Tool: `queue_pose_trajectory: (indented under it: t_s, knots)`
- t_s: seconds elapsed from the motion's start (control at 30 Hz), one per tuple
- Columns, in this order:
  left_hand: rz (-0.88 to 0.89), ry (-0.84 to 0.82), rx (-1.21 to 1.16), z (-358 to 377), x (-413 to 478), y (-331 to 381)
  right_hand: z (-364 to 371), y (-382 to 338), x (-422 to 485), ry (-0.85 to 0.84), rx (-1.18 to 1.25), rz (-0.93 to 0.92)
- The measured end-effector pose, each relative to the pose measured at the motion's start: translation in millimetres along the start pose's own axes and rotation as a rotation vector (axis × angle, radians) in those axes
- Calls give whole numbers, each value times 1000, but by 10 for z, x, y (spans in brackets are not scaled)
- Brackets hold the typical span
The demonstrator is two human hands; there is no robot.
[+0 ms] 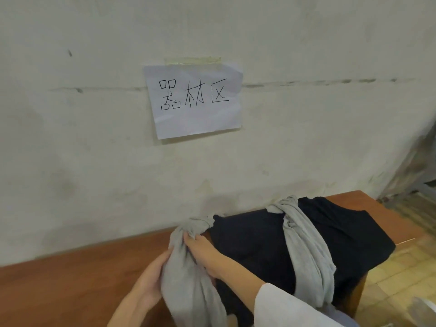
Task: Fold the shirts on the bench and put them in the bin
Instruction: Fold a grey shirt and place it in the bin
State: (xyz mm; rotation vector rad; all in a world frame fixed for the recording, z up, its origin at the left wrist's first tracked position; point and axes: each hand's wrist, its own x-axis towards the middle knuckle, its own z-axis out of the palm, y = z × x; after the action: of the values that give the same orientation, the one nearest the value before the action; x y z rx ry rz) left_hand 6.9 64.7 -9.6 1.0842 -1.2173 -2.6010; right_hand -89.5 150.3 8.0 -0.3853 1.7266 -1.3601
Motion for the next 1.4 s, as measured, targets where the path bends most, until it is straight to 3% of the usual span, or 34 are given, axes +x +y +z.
queue_pose_trajectory:
  t_s: [0.23,0.33,0.4,0.63,0.77,0.87,1.0,1.1,1.23,1.4]
  knots:
    - [42,23,-87,-519,-33,254,-218,-65,152,112,169,-23]
    - [75,117,-38,-694,5,250,-443,-191,125,159,277,-17]
    - [89,203,-3,-843,17,263,-702,-249,47,142,328,0]
    - [243,268,160,-1119,-25,511,-1705,-287,-295,-59,94,156]
    - [-55,198,424,-994,51,374,-1785,149,-190,-2,-282,443]
    - [-216,224,437,-869,102,287,-1654,408,-92,112,-264,516]
    - [-159,308,590,-909,268,273,-1461,521,52,174,-608,247]
    - [-50,197,514,-822,323,358,-1425,509,208,327,-715,20]
    - [270,205,60,-773,472,610,-1575,297,460,615,-268,-195]
    - [502,397,100,-810,761,912,-1831,98,703,615,326,-240]
